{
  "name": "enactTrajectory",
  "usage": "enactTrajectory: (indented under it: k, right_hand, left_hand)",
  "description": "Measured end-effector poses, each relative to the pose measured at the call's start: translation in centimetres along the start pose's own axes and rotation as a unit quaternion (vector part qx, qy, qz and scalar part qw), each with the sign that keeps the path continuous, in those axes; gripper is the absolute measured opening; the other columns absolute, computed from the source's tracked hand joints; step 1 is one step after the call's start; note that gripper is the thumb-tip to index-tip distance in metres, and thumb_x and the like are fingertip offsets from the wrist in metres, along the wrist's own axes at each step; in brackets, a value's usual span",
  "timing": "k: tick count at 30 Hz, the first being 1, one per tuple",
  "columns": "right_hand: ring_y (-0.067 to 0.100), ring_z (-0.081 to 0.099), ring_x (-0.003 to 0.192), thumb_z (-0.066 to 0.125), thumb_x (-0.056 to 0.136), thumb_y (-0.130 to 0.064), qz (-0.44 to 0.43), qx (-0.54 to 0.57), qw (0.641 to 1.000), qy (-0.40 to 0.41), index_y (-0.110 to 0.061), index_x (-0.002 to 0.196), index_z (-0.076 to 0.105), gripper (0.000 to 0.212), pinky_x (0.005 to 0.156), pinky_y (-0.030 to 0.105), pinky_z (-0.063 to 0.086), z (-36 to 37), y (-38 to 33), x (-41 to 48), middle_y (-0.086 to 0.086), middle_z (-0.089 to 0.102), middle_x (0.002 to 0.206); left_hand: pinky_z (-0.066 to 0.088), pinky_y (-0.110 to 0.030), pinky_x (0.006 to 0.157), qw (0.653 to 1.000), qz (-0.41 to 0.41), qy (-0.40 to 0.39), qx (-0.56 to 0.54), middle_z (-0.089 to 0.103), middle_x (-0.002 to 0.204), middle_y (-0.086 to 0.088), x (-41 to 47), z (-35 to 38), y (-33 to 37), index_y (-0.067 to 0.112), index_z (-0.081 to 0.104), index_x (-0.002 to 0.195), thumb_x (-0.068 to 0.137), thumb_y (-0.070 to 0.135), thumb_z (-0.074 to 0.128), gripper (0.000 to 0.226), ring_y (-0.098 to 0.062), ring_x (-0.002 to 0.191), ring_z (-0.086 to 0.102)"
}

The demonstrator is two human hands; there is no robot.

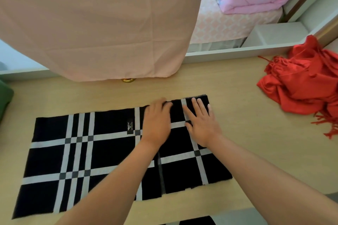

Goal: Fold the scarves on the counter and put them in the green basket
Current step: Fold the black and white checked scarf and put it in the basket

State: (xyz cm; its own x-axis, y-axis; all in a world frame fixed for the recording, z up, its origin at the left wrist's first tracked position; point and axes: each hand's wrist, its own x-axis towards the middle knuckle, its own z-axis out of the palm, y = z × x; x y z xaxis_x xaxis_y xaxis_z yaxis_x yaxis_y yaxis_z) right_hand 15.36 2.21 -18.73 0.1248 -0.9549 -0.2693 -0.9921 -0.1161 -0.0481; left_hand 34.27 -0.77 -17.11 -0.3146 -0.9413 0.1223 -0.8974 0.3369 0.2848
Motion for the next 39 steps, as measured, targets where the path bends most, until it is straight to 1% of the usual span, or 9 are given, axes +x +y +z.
enactTrajectory:
  k: [2,4,7,11,16,21,28,34,39]
  right_hand:
    - [0.030,-0.001,0.153,0.022,0.101,-0.043,0.008,0.015,0.998,0.056,-0.020,0.158,0.020,0.061,0.122,0.054,0.011,0.6,-0.8,-1.4,0.014,0.005,0.165]
    - [0.028,-0.002,0.153,0.023,0.102,-0.042,-0.013,0.039,0.997,0.071,-0.019,0.157,0.021,0.060,0.122,0.053,0.013,2.0,-1.4,-3.7,0.013,0.004,0.166]
    - [0.023,-0.009,0.153,0.026,0.102,-0.047,-0.030,0.050,0.997,0.050,-0.024,0.159,0.008,0.065,0.123,0.049,0.010,3.9,-0.4,-7.2,0.008,-0.005,0.167]
    - [0.021,-0.020,0.151,0.020,0.100,-0.053,-0.037,0.044,0.998,0.013,-0.028,0.158,-0.006,0.069,0.124,0.046,0.000,4.2,0.9,-8.4,0.006,-0.019,0.165]
    - [0.031,-0.001,0.153,0.013,0.095,-0.052,0.020,0.015,1.000,-0.003,-0.021,0.158,0.014,0.071,0.122,0.053,0.008,2.5,-1.2,-8.3,0.015,0.004,0.165]
    - [0.032,0.019,0.150,0.039,0.099,-0.045,-0.043,0.050,0.998,0.022,-0.018,0.151,0.038,0.058,0.120,0.053,0.023,-0.1,-7.1,-8.0,0.014,0.022,0.162]
    - [0.024,0.017,0.150,0.036,0.104,-0.032,-0.186,0.102,0.977,-0.019,-0.024,0.153,0.033,0.050,0.122,0.042,0.016,-1.6,-20.8,-6.4,0.005,0.020,0.163]
    - [0.023,0.021,0.148,0.037,0.104,-0.028,-0.202,0.118,0.971,-0.060,-0.024,0.153,0.033,0.049,0.120,0.039,0.018,-1.5,-33.6,-4.9,0.004,0.022,0.162]
    - [0.022,0.014,0.151,0.042,0.102,-0.025,-0.181,0.126,0.973,-0.073,-0.023,0.156,0.027,0.055,0.122,0.040,0.016,-1.6,-41.1,-2.2,0.003,0.015,0.165]
  left_hand:
    - [0.039,-0.039,0.104,0.997,0.070,-0.029,0.007,0.051,0.131,-0.004,-2.7,0.5,1.9,0.016,0.056,0.128,0.093,0.022,0.050,0.036,-0.023,0.122,0.048]
    - [0.036,-0.041,0.109,0.995,0.076,-0.070,0.014,0.049,0.136,-0.006,-6.0,1.5,2.5,0.014,0.053,0.133,0.097,0.033,0.043,0.042,-0.025,0.128,0.047]
    - [0.021,-0.048,0.120,0.989,0.053,-0.128,0.045,0.024,0.160,-0.008,-9.8,2.6,1.7,0.017,0.031,0.153,0.099,0.054,0.034,0.065,-0.027,0.149,0.017]
    - [0.007,-0.047,0.123,0.982,0.027,-0.164,0.089,-0.007,0.165,-0.007,-11.6,2.2,0.1,0.019,0.005,0.157,0.098,0.065,0.020,0.076,-0.023,0.151,-0.011]
    - [0.017,-0.047,0.121,0.979,0.005,-0.190,0.079,-0.001,0.164,-0.003,-12.3,-0.3,-0.7,0.020,0.005,0.157,0.100,0.058,0.025,0.071,-0.022,0.151,-0.002]
    - [0.024,-0.037,0.119,0.986,-0.121,-0.115,-0.014,0.026,0.157,0.002,-13.8,-5.0,-3.3,0.024,0.014,0.156,0.102,0.043,0.035,0.061,-0.017,0.145,0.022]
    - [0.040,-0.034,0.108,0.956,-0.286,-0.061,-0.036,0.044,0.144,-0.003,-19.1,-9.8,-14.8,0.016,0.030,0.150,0.100,0.030,0.046,0.054,-0.020,0.131,0.041]
    - [0.040,-0.035,0.107,0.935,-0.343,-0.079,-0.036,0.038,0.149,-0.005,-23.1,-13.1,-24.7,0.013,0.028,0.151,0.100,0.024,0.043,0.054,-0.024,0.133,0.038]
    - [0.041,-0.037,0.100,0.930,-0.353,-0.083,-0.063,0.048,0.135,-0.008,-22.5,-14.1,-32.1,0.013,0.040,0.141,0.101,0.033,0.043,0.045,-0.026,0.123,0.046]
